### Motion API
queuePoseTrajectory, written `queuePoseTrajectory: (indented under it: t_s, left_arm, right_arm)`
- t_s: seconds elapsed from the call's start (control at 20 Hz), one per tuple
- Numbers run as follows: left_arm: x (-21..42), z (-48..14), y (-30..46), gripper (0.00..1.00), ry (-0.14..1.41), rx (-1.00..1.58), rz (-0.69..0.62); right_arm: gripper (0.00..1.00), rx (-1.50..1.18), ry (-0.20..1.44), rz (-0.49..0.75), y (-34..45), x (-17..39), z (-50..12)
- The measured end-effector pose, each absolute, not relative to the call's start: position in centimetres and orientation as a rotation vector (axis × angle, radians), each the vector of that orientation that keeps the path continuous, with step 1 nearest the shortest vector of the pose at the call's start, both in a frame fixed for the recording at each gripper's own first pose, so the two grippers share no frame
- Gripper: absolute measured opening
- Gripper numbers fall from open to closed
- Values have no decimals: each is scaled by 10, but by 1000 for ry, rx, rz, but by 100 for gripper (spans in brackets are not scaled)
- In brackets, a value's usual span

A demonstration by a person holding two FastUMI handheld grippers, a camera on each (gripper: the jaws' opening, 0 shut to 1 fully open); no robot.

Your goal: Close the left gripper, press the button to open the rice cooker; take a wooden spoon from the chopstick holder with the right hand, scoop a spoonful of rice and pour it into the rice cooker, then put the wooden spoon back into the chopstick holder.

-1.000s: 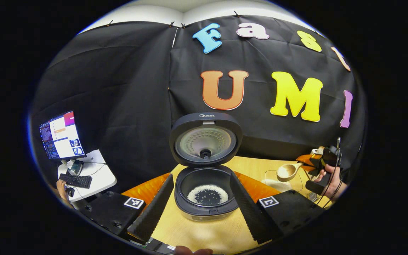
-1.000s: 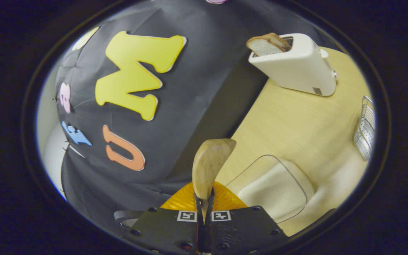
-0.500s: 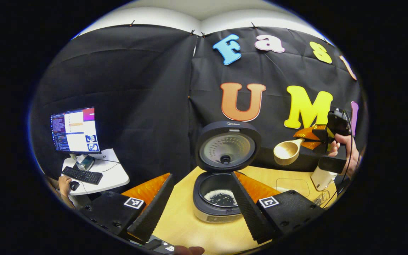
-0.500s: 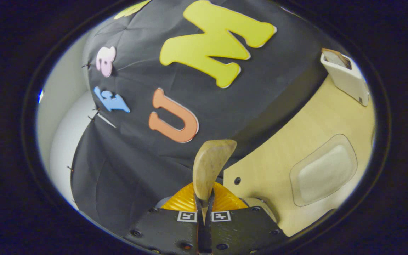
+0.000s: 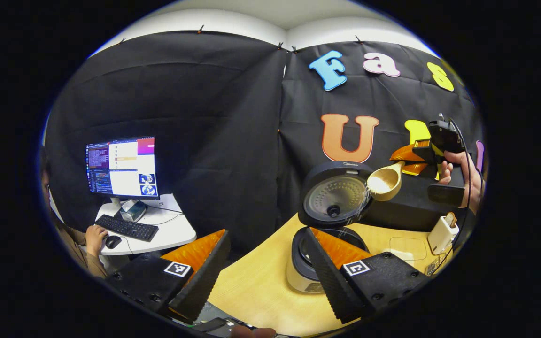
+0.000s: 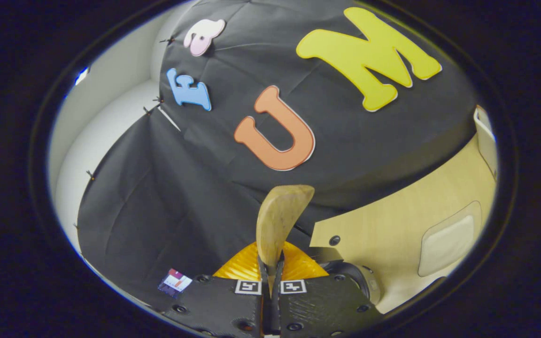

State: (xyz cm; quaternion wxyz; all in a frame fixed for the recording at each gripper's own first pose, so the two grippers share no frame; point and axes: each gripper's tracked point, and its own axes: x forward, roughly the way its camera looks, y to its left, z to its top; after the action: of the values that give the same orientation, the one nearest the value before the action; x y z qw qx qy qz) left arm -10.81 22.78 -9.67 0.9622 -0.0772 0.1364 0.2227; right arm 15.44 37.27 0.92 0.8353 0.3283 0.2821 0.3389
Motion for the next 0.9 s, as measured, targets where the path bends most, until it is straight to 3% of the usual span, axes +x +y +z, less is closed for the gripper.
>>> queuePoseTrajectory:
  t_s: [0.9]
  left_arm:
    - [-102, -96, 237, 100, 267, -180, 453]
  right_arm:
    - [0, 453, 468, 719, 393, 163, 19]
